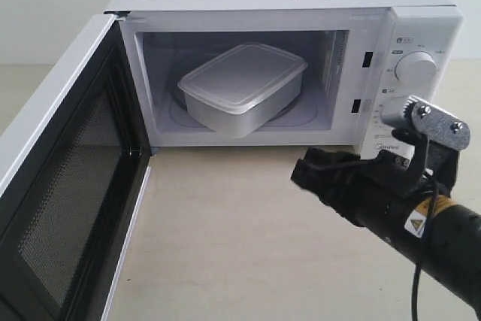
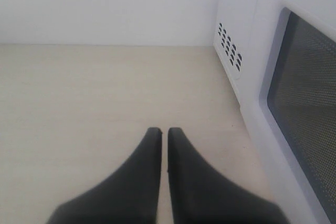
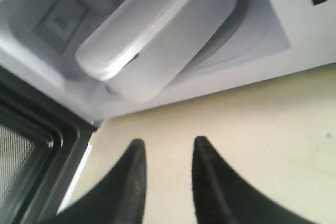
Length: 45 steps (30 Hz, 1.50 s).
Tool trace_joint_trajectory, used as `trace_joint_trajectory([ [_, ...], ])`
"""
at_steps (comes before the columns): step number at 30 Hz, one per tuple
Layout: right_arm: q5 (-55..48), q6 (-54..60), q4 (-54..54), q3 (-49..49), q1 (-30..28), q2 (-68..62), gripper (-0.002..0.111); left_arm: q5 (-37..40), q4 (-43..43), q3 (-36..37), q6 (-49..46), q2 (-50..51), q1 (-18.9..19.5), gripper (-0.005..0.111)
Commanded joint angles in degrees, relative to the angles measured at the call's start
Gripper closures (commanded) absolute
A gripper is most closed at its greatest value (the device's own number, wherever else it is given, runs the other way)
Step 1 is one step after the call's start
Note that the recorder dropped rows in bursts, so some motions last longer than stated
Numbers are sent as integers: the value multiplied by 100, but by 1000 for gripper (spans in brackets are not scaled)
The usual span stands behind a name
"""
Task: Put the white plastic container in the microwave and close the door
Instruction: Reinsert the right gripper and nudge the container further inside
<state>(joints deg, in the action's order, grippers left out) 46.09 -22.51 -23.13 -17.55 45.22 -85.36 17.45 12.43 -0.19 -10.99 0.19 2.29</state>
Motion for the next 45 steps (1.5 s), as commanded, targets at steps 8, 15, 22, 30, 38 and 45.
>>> trace_joint_trajectory([
  [8,330,1745,695,-464,-14,-602,108,-70,26,19,32,-19,-25,102],
  [15,580,1699,720,-1400,-14,-1574,108,-70,26,19,32,-19,-25,102],
  [22,408,1699,741,-2125,-14,-2346,108,-70,26,19,32,-19,-25,102],
  [30,330,1962,429,-2876,-14,-2913,108,-70,26,19,32,-19,-25,102],
  [38,-98,2302,158,-3549,-305,-3115,108,-70,26,19,32,-19,-25,102],
  [45,-325,2306,308,-3982,-591,-3118,108,-70,26,19,32,-19,-25,102],
])
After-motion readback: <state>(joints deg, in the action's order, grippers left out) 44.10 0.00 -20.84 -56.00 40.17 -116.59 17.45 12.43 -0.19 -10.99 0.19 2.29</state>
